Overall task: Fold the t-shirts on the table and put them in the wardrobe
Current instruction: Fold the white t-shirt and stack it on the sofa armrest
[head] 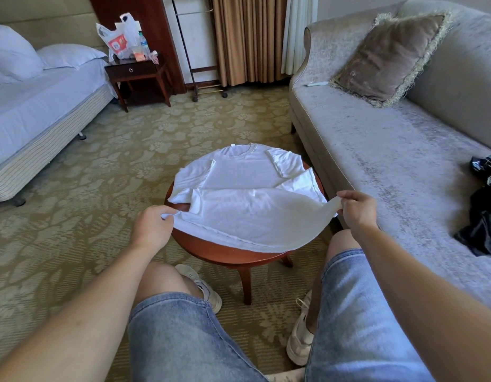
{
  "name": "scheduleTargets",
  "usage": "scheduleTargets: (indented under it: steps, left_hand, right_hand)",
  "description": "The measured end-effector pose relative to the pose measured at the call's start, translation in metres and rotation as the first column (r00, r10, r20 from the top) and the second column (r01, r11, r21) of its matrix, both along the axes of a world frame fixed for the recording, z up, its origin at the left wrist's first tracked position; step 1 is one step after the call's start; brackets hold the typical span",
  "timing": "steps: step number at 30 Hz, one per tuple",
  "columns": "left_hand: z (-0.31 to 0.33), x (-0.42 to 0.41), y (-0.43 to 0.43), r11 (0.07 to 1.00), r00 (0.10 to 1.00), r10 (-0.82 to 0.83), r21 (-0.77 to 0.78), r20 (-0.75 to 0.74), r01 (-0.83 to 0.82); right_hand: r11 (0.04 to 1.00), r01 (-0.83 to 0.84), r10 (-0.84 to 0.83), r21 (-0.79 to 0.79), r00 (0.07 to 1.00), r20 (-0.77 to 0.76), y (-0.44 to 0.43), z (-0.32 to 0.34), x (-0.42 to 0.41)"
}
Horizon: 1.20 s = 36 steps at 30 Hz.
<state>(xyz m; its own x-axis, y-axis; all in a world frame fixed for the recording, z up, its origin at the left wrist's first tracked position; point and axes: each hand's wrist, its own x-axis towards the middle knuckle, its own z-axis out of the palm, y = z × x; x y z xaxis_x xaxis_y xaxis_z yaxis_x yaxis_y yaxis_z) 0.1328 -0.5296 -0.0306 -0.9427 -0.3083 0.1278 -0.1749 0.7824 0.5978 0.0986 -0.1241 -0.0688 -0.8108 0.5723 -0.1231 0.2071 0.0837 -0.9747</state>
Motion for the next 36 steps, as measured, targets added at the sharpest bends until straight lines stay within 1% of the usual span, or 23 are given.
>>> scheduleTargets:
  steps: [3, 6, 10, 14, 16, 18, 21, 26, 31, 33, 36]
  left_hand:
    - [-0.001, 0.000, 0.000, 1.000, 1.000, -0.008, -0.022, -0.014, 0.007]
    - [0.000, 0.000, 0.001, 0.999, 1.000, 0.008, 0.046, 0.004, -0.008]
    - [-0.003, -0.003, -0.002, 0.974, 0.998, 0.002, 0.226, 0.068, -0.018]
    - [-0.002, -0.001, -0.004, 0.888, 0.992, -0.001, 0.456, 0.128, -0.058]
    - [0.001, 0.003, -0.006, 0.848, 0.986, -0.044, 0.528, 0.159, -0.047]
    - [0.005, 0.007, -0.009, 0.834, 0.973, -0.098, 0.551, 0.207, -0.033]
    - [0.014, 0.016, -0.012, 0.846, 0.952, -0.146, 0.532, 0.269, -0.020]
    - [0.024, 0.034, -0.010, 0.912, 0.935, -0.183, 0.408, 0.304, 0.045]
    - [0.029, 0.045, -0.018, 0.947, 0.914, -0.177, 0.317, 0.364, 0.056]
    - [0.031, 0.049, -0.021, 0.931, 0.901, -0.193, 0.362, 0.389, 0.044]
    - [0.037, 0.053, -0.019, 0.826, 0.888, -0.273, 0.564, 0.369, 0.020]
  right_hand:
    - [1.000, -0.009, 0.009, 0.005, 1.000, 0.003, 0.000, -0.001, 0.000]
    - [1.000, -0.028, 0.028, 0.013, 1.000, 0.010, 0.002, -0.003, -0.001]
    - [1.000, -0.018, 0.018, 0.020, 1.000, 0.008, 0.000, -0.003, 0.000]
    - [1.000, -0.003, 0.003, 0.031, 1.000, 0.017, -0.003, -0.001, 0.000]
    - [0.999, 0.011, -0.012, 0.031, 1.000, 0.025, -0.005, 0.001, 0.000]
    - [0.999, 0.023, -0.024, 0.043, 0.999, 0.033, -0.006, 0.004, 0.001]
    - [0.998, 0.029, -0.031, 0.058, 0.999, 0.033, -0.008, 0.009, 0.005]
    - [0.996, 0.038, -0.040, 0.077, 0.999, 0.026, -0.014, 0.021, 0.014]
    - [0.996, 0.022, -0.026, 0.092, 0.999, 0.041, -0.008, 0.028, 0.023]
    - [0.996, 0.019, -0.023, 0.085, 0.999, 0.048, -0.005, 0.032, 0.028]
    - [1.000, 0.003, -0.004, 0.025, 0.999, 0.041, -0.003, 0.036, 0.033]
